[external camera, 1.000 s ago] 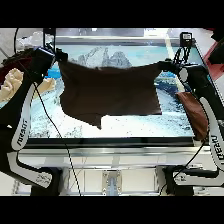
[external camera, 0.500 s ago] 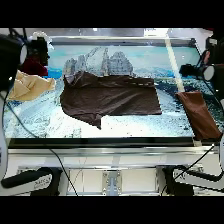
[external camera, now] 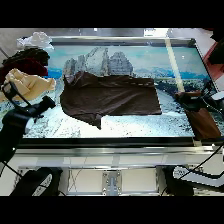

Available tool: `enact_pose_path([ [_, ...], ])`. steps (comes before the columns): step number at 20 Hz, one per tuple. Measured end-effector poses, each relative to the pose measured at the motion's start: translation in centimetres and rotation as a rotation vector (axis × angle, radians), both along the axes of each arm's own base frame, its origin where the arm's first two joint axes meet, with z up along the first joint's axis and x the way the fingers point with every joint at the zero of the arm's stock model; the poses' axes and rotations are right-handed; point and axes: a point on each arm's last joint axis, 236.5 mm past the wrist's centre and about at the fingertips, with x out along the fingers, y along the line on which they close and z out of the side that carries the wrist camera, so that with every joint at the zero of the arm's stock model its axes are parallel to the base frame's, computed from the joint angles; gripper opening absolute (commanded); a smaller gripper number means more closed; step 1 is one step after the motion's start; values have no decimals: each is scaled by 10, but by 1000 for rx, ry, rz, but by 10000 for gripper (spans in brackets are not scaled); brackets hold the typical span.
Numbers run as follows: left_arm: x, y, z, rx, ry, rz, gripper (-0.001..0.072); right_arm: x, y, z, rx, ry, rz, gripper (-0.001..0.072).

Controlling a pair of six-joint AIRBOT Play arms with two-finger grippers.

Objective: Fold the shirts.

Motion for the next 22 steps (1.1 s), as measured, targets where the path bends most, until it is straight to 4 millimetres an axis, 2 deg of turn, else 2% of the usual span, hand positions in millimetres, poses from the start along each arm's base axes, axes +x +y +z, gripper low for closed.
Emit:
enact_pose_path([
  [2, -2, -10, -8, -82, -32, 14, 695, -9, 13, -16, 75, 22, -18, 531],
  [8, 6, -28, -2, -208, -127, 14, 695, -19, 61, -49, 224, 54, -31, 530],
  [12, 8, -31, 1, -232, -147, 12, 694, -11, 89, -57, 247, 39, -30, 526],
  [13, 8, -32, 0, -235, -148, 13, 694, -8, 94, -58, 249, 32, -30, 507],
  [14, 9, -32, 1, -236, -150, 11, 694, -6, 98, -58, 250, 27, -32, 466],
  [15, 9, -32, 1, -235, -151, 9, 694, -4, 100, -59, 247, 22, -37, 329],
  [16, 9, -32, 1, -234, -151, 7, 694, -2, 99, -61, 240, 19, -50, 119],
  [17, 9, -33, 1, -231, -152, 3, 694, 1, 99, -60, 243, 12, -69, 32],
  [22, 8, -32, 0, -225, -145, 1, 693, 9, 107, -50, 298, -14, -108, 29],
])
